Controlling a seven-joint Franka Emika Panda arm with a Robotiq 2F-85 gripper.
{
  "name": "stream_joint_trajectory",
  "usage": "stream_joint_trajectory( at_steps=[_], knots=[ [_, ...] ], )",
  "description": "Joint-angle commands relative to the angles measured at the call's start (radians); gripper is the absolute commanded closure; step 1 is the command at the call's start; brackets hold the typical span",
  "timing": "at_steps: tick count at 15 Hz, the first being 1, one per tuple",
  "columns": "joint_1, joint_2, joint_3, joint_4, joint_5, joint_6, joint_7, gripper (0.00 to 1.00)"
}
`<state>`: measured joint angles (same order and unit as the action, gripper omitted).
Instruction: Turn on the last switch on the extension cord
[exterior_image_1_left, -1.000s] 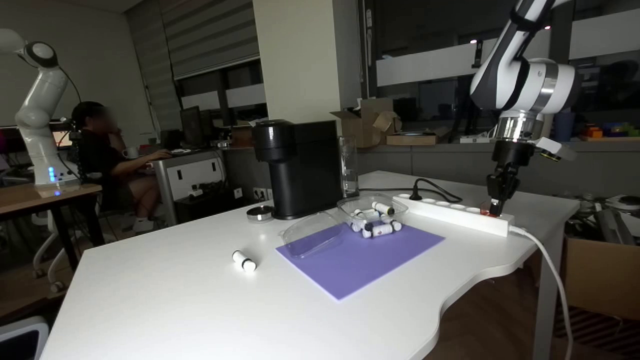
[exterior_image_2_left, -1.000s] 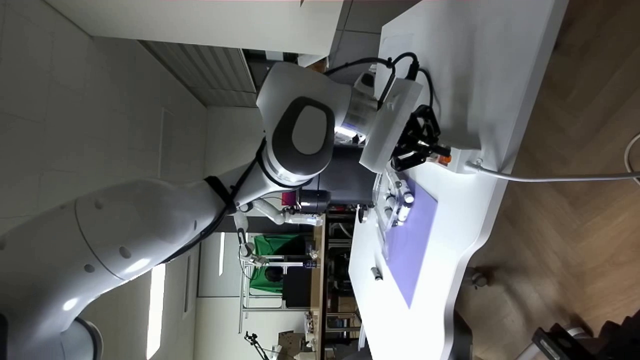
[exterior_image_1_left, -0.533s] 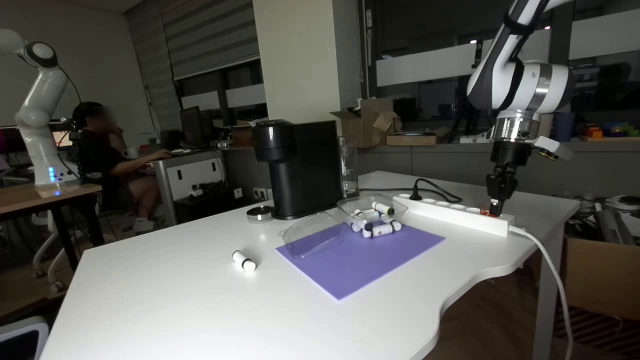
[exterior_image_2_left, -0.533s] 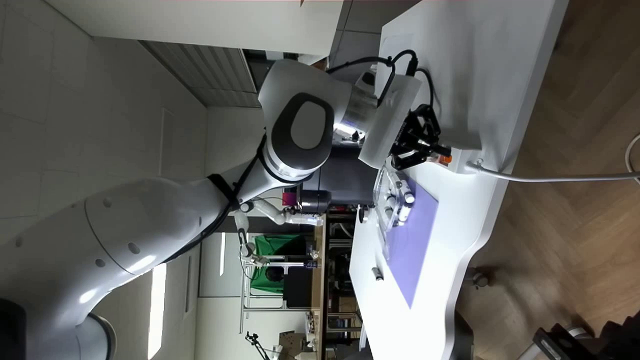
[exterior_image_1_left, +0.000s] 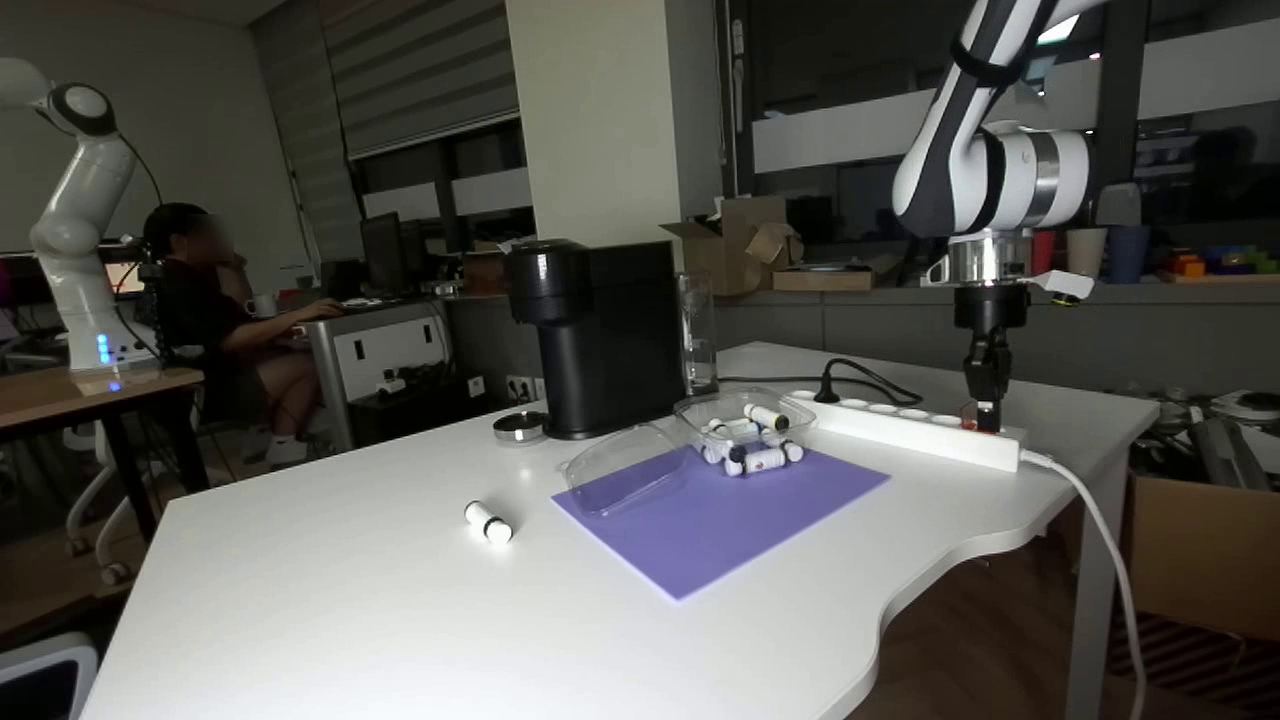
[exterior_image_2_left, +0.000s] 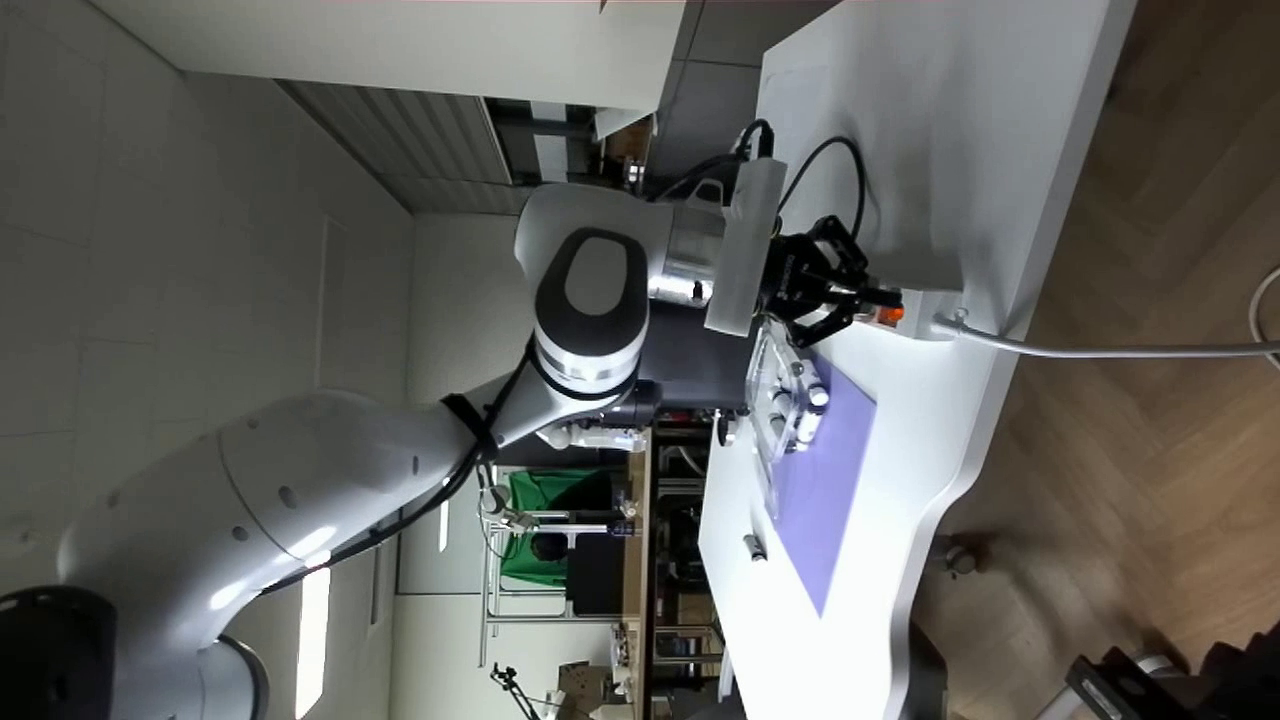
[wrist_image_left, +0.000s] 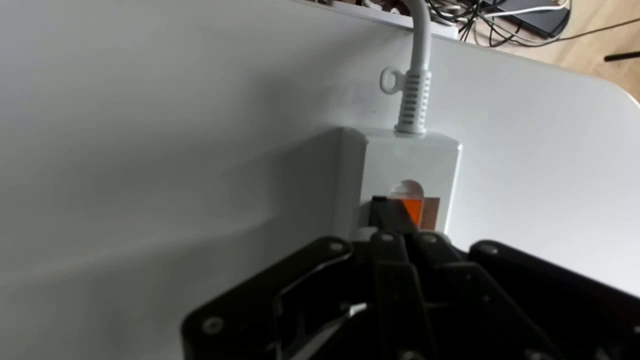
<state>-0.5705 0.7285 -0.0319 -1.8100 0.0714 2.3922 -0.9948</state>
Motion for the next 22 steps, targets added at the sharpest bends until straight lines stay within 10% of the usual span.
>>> stream_joint_trajectory(
  at_steps=[1,16,17,22],
  knots=[
    [0.066,0.101,-0.042,-0.009,-0.043,0.117,0.025,1.00],
    [0.157,-0.220,-0.072,-0.069,-0.046,-0.094,0.076,1.00],
    [0.163,-0.234,-0.074,-0.068,-0.048,-0.093,0.079,0.74],
    [0.197,-0.291,-0.100,-0.093,-0.044,-0.039,0.167,0.45]
  ],
)
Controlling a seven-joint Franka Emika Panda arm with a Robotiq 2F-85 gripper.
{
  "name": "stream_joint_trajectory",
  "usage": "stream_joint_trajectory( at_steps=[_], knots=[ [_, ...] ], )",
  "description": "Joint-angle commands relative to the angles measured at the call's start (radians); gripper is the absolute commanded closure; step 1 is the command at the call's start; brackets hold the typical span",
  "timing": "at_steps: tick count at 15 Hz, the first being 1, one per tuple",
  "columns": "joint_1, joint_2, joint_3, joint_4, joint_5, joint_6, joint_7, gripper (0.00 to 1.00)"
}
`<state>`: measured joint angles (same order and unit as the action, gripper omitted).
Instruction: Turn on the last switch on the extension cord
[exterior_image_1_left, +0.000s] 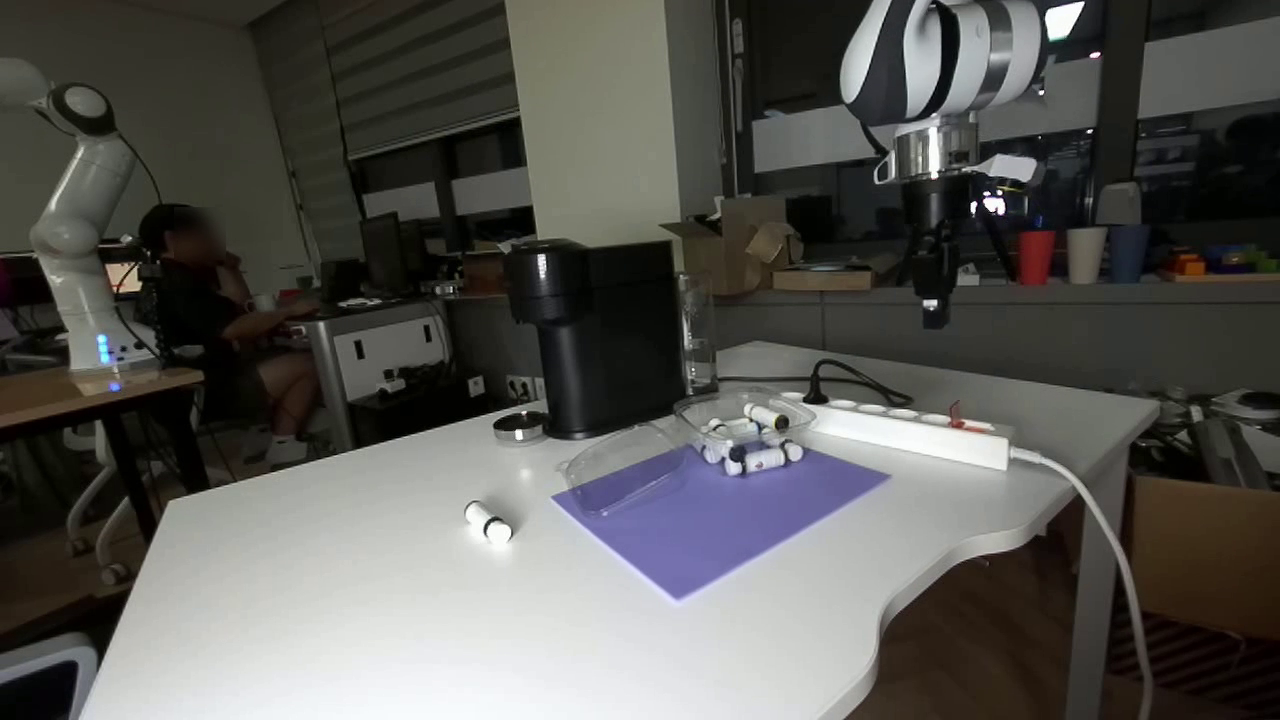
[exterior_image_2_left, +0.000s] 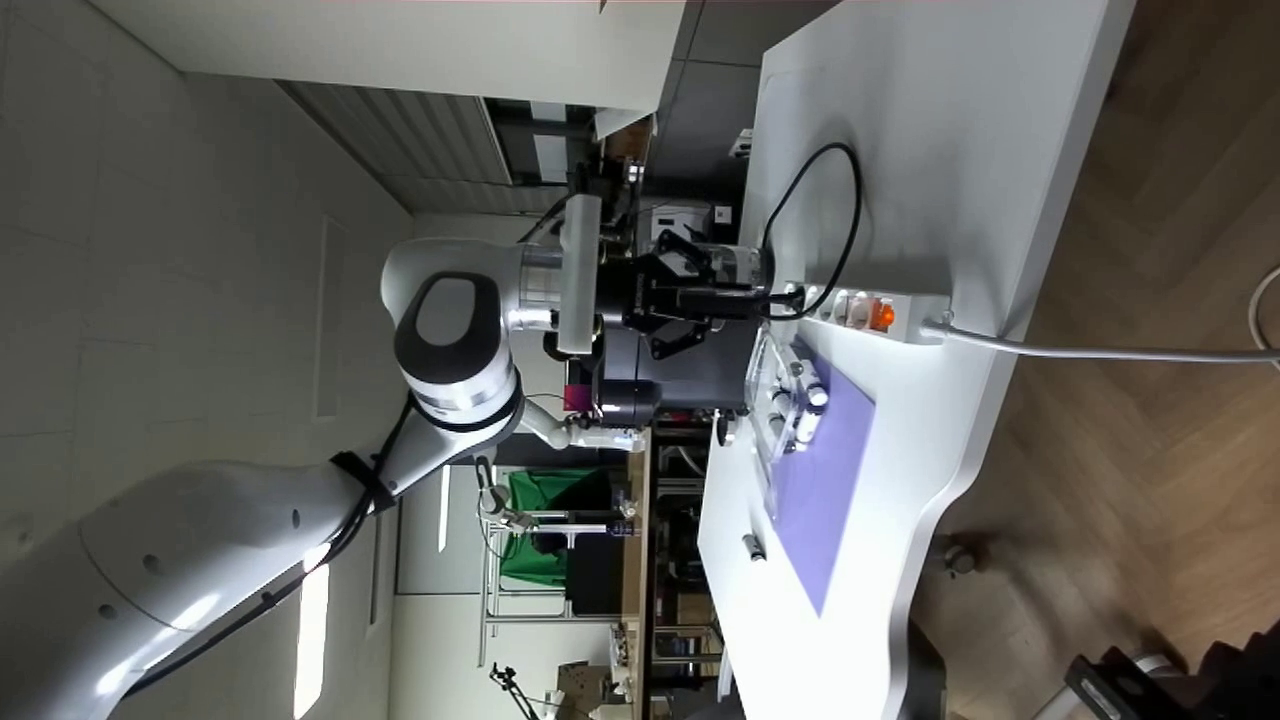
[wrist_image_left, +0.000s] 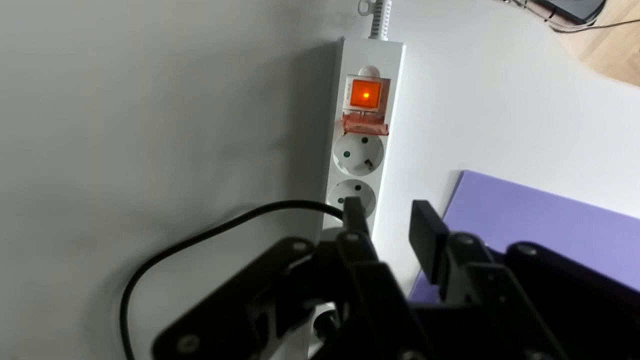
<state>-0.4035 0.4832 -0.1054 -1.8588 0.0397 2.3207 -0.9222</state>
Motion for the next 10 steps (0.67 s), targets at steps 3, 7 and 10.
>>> stream_joint_trajectory(
  at_steps=[3,7,10],
  knots=[
    [0.052,-0.063,-0.048,-0.061,-0.027,0.028,0.213,0.25],
    [0.071,-0.076,-0.062,-0.067,-0.048,-0.053,0.328,0.01],
    [0.042,-0.038,-0.035,-0.041,-0.027,-0.019,0.251,0.04]
  ],
)
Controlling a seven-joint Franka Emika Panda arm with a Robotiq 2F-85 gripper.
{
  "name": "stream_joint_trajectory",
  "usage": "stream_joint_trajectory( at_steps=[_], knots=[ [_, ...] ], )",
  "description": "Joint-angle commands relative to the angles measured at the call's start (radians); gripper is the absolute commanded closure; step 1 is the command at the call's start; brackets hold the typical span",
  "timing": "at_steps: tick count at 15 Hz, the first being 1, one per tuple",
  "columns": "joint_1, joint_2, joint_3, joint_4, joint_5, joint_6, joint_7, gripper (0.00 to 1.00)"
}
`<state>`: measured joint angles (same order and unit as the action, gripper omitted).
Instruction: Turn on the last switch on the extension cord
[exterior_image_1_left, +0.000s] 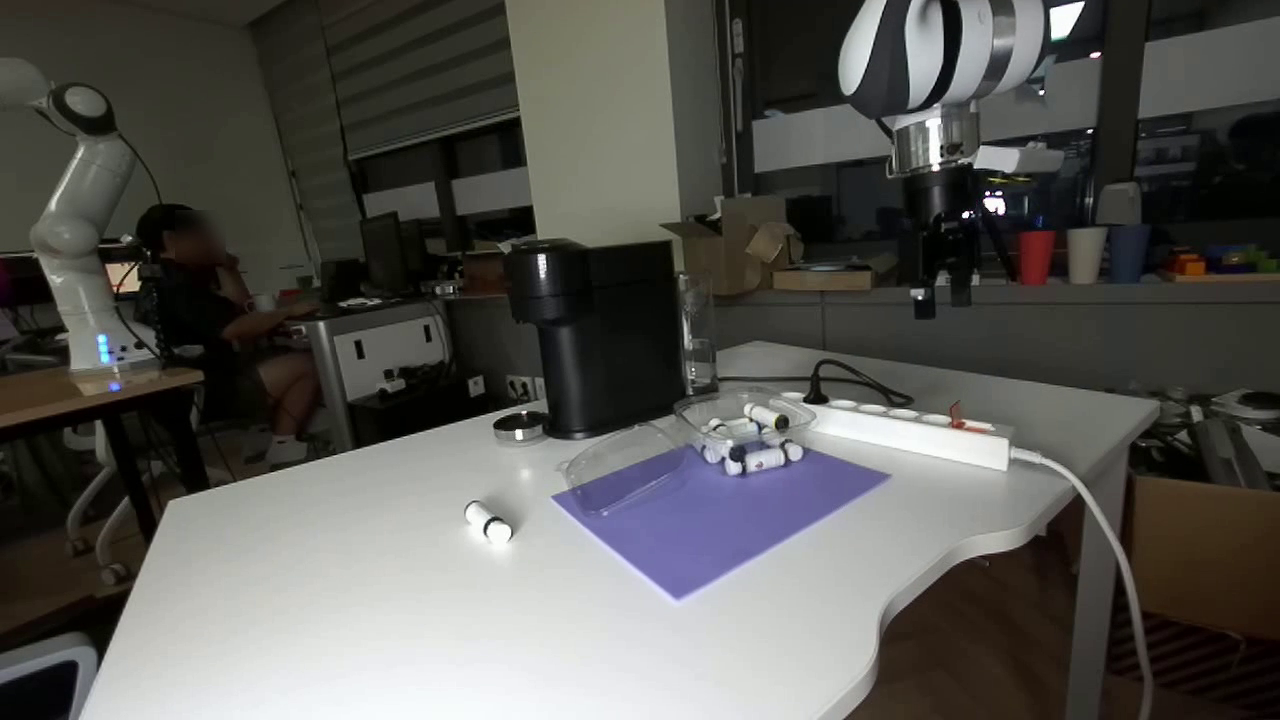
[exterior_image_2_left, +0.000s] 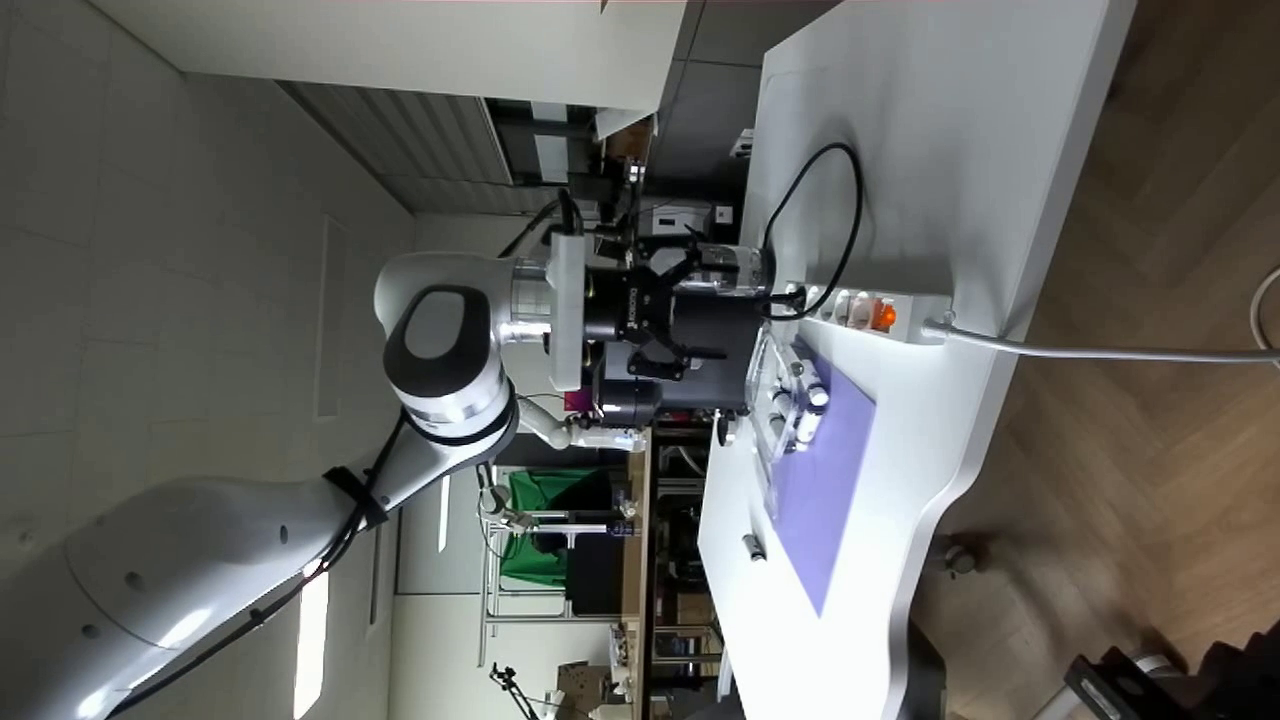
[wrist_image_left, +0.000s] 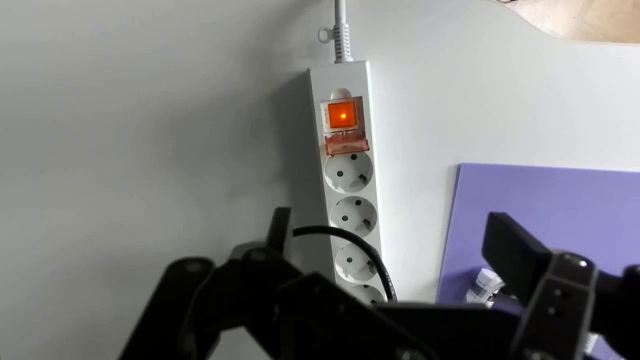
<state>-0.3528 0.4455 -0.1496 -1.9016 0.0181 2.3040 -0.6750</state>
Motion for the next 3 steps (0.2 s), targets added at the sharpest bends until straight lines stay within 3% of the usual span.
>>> stream_joint_trajectory(
  at_steps=[1,3],
  knots=[
    [-0.009,0.001,0.009,0.002,-0.006,-0.002,0.003,0.00],
    [-0.010,0.002,0.009,0.002,-0.006,-0.001,0.002,0.00]
  ],
)
